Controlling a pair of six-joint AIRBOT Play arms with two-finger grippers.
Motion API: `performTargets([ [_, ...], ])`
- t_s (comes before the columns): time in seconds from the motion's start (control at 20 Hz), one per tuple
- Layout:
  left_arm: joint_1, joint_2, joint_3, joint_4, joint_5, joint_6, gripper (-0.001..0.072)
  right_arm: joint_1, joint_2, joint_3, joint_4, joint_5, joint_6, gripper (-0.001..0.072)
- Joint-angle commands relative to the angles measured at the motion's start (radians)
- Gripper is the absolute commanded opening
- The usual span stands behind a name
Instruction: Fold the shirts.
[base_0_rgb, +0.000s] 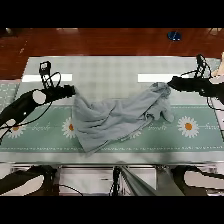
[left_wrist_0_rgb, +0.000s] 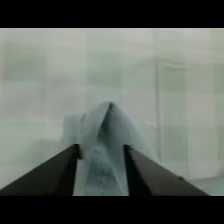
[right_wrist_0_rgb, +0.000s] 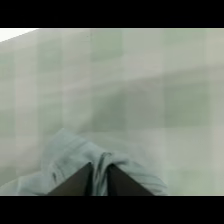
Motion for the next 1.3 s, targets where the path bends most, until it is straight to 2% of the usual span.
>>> performTargets([
  [0.0,0.048,0.026,0.068,0.009,-0.142,0.001,0.0470,-0.015,0.028,0.031,0.093,0.027,-0.004,0.0256],
  [0.05,0.092,0.050,0.114,0.031,-0.245,0.001,0.0471,-0.026,0.056,0.055,0.092,0.032,-0.004,0.0256],
  [0.2,0.257,0.107,0.237,0.042,-0.723,0.001,0.0471,-0.082,0.152,0.118,0.027,0.032,-0.004,0.0259],
  [0.25,0.293,0.124,0.235,0.037,-0.854,0.014,0.0478,-0.098,0.173,0.126,-0.011,0.032,-0.004,0.0293],
  [0.3,0.317,0.146,0.212,0.014,-0.968,0.060,0.0553,-0.117,0.188,0.126,-0.052,0.032,0.002,0.0333],
  [0.35,0.328,0.174,0.176,-0.013,-1.035,0.064,0.0617,-0.131,0.191,0.126,-0.092,0.046,0.015,0.0334],
  [0.4,0.330,0.211,0.122,-0.042,-1.073,0.062,0.0640,-0.143,0.188,0.125,-0.141,0.070,0.030,0.0334],
  [0.45,0.328,0.249,0.064,-0.071,-1.086,0.051,0.0684,-0.147,0.183,0.125,-0.201,0.089,0.050,0.0334],
  [0.6,0.327,0.347,-0.125,-0.151,-1.124,0.045,0.0684,-0.149,0.167,0.124,-0.351,0.113,0.117,0.0335],
  [0.85,0.280,0.338,-0.332,-0.162,-1.136,0.051,0.0686,-0.149,0.148,0.124,-0.365,0.143,0.119,0.0366],
  [1.05,0.137,0.286,-0.371,-0.208,-1.008,0.055,0.0686,-0.149,0.146,0.124,-0.366,0.176,0.119,0.0366],
  [1.25,0.000,0.156,-0.371,-0.307,-0.858,0.056,0.0686,-0.149,0.146,0.124,-0.367,0.201,0.119,0.0366],
])
